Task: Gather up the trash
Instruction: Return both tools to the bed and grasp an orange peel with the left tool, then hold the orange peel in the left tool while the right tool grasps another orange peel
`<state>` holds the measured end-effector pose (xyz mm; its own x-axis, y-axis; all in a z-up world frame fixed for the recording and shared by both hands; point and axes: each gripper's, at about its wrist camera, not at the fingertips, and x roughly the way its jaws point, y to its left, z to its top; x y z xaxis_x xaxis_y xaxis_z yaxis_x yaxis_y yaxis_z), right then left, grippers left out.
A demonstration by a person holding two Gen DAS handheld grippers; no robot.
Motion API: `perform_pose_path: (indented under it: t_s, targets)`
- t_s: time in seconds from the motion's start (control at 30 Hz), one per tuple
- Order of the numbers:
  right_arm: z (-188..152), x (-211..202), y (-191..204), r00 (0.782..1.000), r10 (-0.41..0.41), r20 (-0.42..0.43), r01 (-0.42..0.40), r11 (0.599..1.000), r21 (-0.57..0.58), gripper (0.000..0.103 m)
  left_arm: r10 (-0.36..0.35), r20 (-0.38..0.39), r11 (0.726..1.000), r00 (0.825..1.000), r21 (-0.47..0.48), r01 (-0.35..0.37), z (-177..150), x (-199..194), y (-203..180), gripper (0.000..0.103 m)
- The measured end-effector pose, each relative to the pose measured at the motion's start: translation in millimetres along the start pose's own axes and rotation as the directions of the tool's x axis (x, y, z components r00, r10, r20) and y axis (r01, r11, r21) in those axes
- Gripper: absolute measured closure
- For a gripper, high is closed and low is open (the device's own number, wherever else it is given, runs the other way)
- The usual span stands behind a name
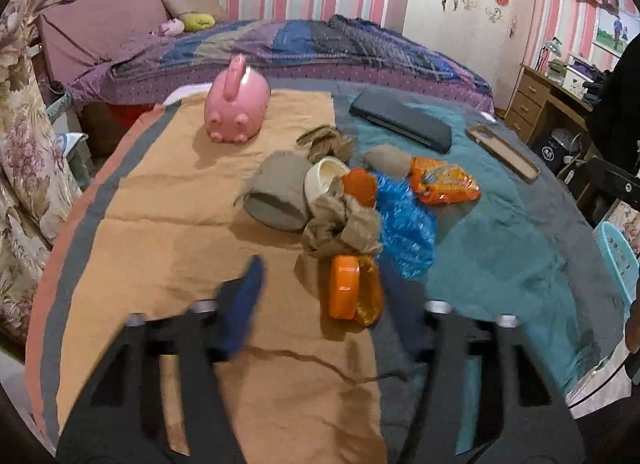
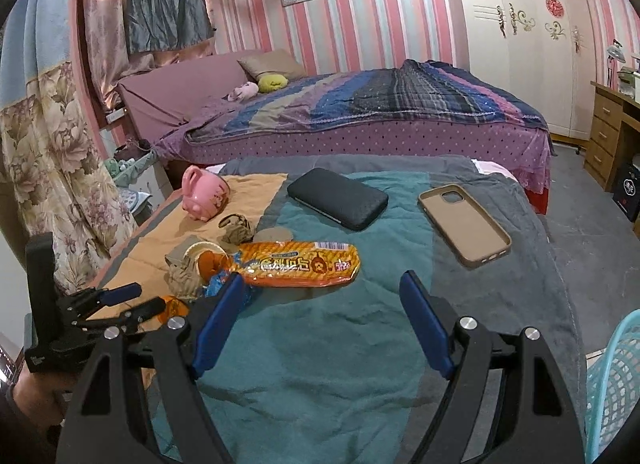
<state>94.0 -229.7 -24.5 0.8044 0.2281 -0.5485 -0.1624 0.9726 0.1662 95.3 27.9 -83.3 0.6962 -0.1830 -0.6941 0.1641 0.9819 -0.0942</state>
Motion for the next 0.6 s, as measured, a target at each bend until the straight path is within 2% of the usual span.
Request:
perform_pose_path:
  t_s: [0.07,0.13,0.2,0.23,0.27,0.43,0.6]
  targets:
    - [-1.0,2.5,2.4,1.000,0.002,-0.008,-0.002,1.000,-0.012,0.025,-0.010,-0.026,0.999,1.000,0.030,0.010,-2.2,5.1,-4.9,0.074]
    - [-2.1,4.8,5.3,1.000,0.000,-0.015,0.000,1.000,-0.024,0.025,-0.012,-0.033,0.999,0.999,0.052,0.014,-3.3,5.9,-9.1,0.076]
    - [-2.8,6.4,7.6,1.000,0.003,-0.021,-0.004,1.000,-0.028,0.025,-0.015,-0.036,0.998,0.999,0.059,0.017,-3.5,6.4,-11.5,0.083]
    - [-3.8,6.8,8.9,1.000,0.005,-0.021,-0.005,1.000,-0.029,0.025,-0.014,-0.036,0.998,0.999,0.059,0.016,-3.1,6.5,-11.7,0.091]
    - [-3.9,6.9,10.2,1.000,0.005,-0.021,-0.006,0.999,-0.032,0.025,-0.015,-0.034,0.998,0.999,0.056,0.017,-2.5,5.6,-11.0,0.092]
    - [-5.0,9.2,14.8,1.000,0.000,-0.026,-0.001,0.999,-0.043,0.025,-0.029,0.019,0.999,0.999,0.029,0.029,2.6,-12.2,-3.6,0.092]
    - [-8.7,13.5,24.3,0.999,0.039,-0.038,-0.041,0.999,-0.036,0.025,0.040,0.052,0.999,0.998,-0.002,-0.040,6.8,-21.3,11.0,0.092]
